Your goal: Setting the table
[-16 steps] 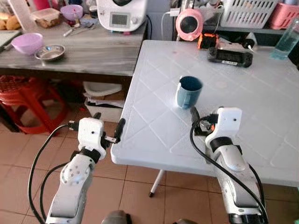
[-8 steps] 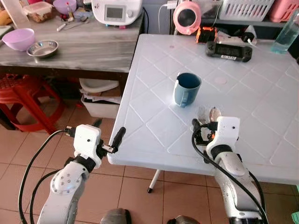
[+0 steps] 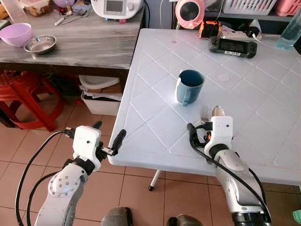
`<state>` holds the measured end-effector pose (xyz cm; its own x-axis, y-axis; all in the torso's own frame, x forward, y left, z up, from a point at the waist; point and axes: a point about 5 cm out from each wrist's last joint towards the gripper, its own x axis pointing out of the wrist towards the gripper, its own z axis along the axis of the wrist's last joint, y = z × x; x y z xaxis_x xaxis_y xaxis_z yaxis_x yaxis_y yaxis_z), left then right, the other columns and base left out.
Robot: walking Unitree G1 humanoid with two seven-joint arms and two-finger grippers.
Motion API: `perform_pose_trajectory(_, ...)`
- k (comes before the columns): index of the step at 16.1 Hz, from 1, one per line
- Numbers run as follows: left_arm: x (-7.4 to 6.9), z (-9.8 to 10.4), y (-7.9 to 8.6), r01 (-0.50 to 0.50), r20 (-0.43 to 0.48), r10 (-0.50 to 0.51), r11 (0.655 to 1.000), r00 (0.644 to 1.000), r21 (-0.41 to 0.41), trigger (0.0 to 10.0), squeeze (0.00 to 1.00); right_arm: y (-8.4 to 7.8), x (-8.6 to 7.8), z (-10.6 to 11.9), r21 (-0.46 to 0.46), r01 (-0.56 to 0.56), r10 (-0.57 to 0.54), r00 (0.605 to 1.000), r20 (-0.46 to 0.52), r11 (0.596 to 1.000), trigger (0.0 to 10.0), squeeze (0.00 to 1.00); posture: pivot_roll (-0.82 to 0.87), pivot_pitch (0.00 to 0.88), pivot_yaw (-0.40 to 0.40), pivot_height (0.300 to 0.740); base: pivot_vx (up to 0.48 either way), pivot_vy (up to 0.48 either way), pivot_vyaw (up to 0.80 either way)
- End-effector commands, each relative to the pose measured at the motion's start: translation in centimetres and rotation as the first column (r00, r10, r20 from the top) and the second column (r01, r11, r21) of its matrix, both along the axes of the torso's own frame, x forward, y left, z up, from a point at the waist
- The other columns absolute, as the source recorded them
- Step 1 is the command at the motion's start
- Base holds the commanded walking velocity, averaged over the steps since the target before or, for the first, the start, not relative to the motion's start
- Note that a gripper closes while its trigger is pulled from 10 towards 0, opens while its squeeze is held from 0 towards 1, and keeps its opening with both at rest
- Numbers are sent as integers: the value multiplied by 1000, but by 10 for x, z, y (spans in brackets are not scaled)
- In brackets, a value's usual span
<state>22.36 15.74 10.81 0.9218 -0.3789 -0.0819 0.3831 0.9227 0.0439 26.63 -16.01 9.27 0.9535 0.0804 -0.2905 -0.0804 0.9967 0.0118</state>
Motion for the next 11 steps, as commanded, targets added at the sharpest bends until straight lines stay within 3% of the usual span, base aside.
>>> perform_pose_trajectory(1,-1,3,0,10,3,-10,1000,1000,5,10000,0,3,-1,-3,19,-16,17,1000,-25,1000,10000,0,80,112,20,740,0,0,0)
perform_pose_trajectory(3,0,3,0,12,3,-12,1000,1000,4,10000,0,5,0,-2,25,-32,33,999,-22,999,10000,0,77,111,19,740,0,0,0)
perform_pose_trajectory(5,0,3,-1,15,2,-15,1000,1000,5,10000,0,4,-2,-5,17,-42,43,997,-62,999,0,0,75,109,18,740,0,0,0)
perform_pose_trajectory(11,2,3,-3,21,-4,-21,1000,1000,1,10000,0,1,-4,-15,50,-51,59,986,-154,997,0,0,70,106,18,740,0,0,0)
